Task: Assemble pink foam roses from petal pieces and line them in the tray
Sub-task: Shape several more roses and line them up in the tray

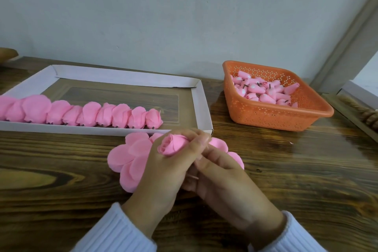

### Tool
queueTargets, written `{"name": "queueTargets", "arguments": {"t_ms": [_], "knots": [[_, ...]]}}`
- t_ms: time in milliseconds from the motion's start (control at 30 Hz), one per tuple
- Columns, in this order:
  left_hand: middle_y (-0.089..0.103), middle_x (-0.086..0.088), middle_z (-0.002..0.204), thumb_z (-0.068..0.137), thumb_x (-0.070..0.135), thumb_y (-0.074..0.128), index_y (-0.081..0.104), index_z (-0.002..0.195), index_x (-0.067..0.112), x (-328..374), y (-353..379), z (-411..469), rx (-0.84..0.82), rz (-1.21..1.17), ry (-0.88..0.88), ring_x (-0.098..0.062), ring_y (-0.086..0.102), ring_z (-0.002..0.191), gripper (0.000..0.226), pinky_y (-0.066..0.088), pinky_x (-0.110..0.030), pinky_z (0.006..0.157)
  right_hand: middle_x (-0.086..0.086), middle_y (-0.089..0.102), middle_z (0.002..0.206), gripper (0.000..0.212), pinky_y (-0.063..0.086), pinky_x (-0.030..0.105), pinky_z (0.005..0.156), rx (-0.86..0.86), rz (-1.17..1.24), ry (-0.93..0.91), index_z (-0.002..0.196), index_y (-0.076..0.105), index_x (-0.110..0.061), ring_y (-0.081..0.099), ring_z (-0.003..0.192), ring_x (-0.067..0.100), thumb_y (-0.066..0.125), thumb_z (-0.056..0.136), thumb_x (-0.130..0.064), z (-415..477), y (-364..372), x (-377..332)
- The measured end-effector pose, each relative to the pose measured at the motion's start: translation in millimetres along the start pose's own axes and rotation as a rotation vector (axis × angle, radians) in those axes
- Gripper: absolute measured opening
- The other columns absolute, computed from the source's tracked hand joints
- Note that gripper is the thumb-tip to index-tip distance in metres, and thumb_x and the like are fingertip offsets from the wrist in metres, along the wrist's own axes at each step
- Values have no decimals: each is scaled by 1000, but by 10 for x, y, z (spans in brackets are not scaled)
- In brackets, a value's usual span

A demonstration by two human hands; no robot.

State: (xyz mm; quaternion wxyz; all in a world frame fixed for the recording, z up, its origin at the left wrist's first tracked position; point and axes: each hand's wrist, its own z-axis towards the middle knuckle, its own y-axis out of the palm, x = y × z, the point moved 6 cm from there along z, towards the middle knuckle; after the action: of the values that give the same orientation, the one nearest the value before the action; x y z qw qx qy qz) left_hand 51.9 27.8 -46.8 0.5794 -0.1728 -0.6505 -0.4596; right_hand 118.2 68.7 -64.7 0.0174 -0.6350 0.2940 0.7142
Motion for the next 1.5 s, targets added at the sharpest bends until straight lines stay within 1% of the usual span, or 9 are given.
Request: {"name": "queueTargets", "arguments": {"t_ms": [233,400,600,800,967,1067,1200,1333,1500], "knots": [[67,3,61,59,48,65,73,70,27,22,33,-26,-65,90,50,-7,48,36,25,34,-18,35,9,57,75,31,40,28,66,27,-27,5,110,60,-4,53,68,16,47,90,-24,-3,-12,-16],[72,7,91,58,44,66,67,57,28,40,3,3,-48,46,70,-8,68,72,17,41,-14,40,21,45,112,49,28,51,89,10,18,-33,131,37,12,38,104,35,49,90,-13,-5,26,-10],[59,9,46,62,46,64,74,76,26,16,49,-21,-133,16,35,-3,43,30,26,32,-15,34,3,59,69,29,39,26,62,66,-84,-27,90,70,-17,54,61,11,43,89,-28,5,-35,-1],[72,4,81,59,43,69,65,59,27,12,-26,13,-39,44,118,-5,62,52,16,38,-14,35,20,48,105,35,37,43,81,-32,44,-2,123,55,-5,47,90,30,50,89,-16,-11,31,-10],[72,6,78,70,42,65,72,76,29,18,23,-11,-147,121,191,-5,41,29,16,36,-19,37,3,55,62,31,43,23,60,-15,-80,13,74,69,-20,51,59,11,46,92,-32,-18,-2,23],[72,3,71,63,44,75,74,73,27,13,-44,25,-30,52,126,-9,55,37,19,38,-21,34,0,64,72,28,45,22,59,37,-65,-20,92,72,-30,58,62,10,45,91,-36,6,-28,27],[67,0,64,76,52,69,66,70,21,129,-164,13,175,410,434,-16,66,58,31,54,-31,50,0,69,91,30,45,23,51,188,-98,-120,109,62,-32,63,66,14,51,82,-41,6,-103,-50],[59,11,61,84,40,57,60,72,24,107,-33,-9,75,744,653,-17,57,57,20,48,-47,59,-6,69,99,49,52,23,70,171,-280,-128,118,50,-52,67,91,9,64,71,-51,-58,-47,-65],[55,40,86,79,33,50,56,104,35,144,9,-56,105,820,722,-3,56,72,26,51,-44,71,5,67,120,60,49,42,99,153,-210,-119,127,52,-39,63,116,21,72,70,-38,-74,-40,-62]]}}
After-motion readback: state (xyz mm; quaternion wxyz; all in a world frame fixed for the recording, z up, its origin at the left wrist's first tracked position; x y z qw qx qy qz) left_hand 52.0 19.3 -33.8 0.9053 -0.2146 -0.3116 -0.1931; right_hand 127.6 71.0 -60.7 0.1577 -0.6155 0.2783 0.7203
